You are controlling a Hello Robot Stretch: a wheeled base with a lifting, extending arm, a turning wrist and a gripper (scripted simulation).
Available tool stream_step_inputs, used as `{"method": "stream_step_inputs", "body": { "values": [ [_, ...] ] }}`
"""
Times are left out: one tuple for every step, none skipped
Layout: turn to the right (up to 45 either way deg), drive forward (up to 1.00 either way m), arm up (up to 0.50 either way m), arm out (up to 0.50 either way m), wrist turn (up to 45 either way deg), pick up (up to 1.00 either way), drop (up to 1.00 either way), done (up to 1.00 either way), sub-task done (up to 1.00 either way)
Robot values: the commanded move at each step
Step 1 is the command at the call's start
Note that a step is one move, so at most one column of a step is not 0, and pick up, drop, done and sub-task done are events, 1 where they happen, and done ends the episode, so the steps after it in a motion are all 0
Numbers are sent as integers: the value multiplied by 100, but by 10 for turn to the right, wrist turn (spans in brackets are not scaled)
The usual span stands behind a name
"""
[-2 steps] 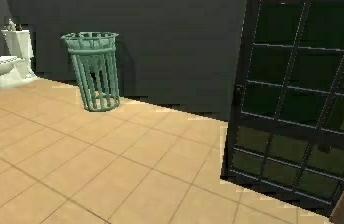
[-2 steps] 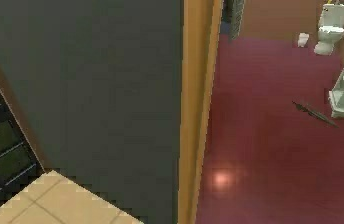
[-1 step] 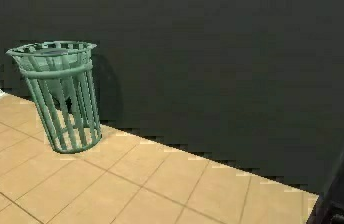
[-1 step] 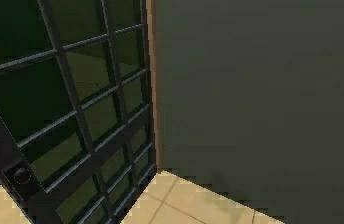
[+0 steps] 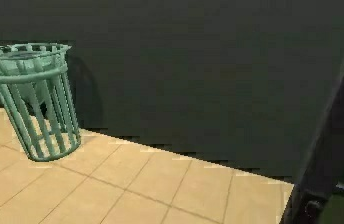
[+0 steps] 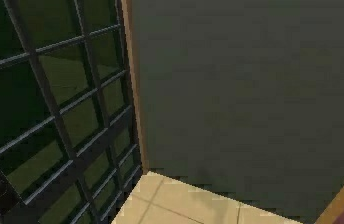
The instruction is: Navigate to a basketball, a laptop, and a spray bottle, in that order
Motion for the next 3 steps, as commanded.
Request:
{"method": "stream_step_inputs", "body": {
  "values": [
    [0,40,0,0,0,0,0,0,0],
    [210,0,0,0,0,0,0,0,0],
    [0,50,0,0,0,0,0,0,0]
  ]
}}
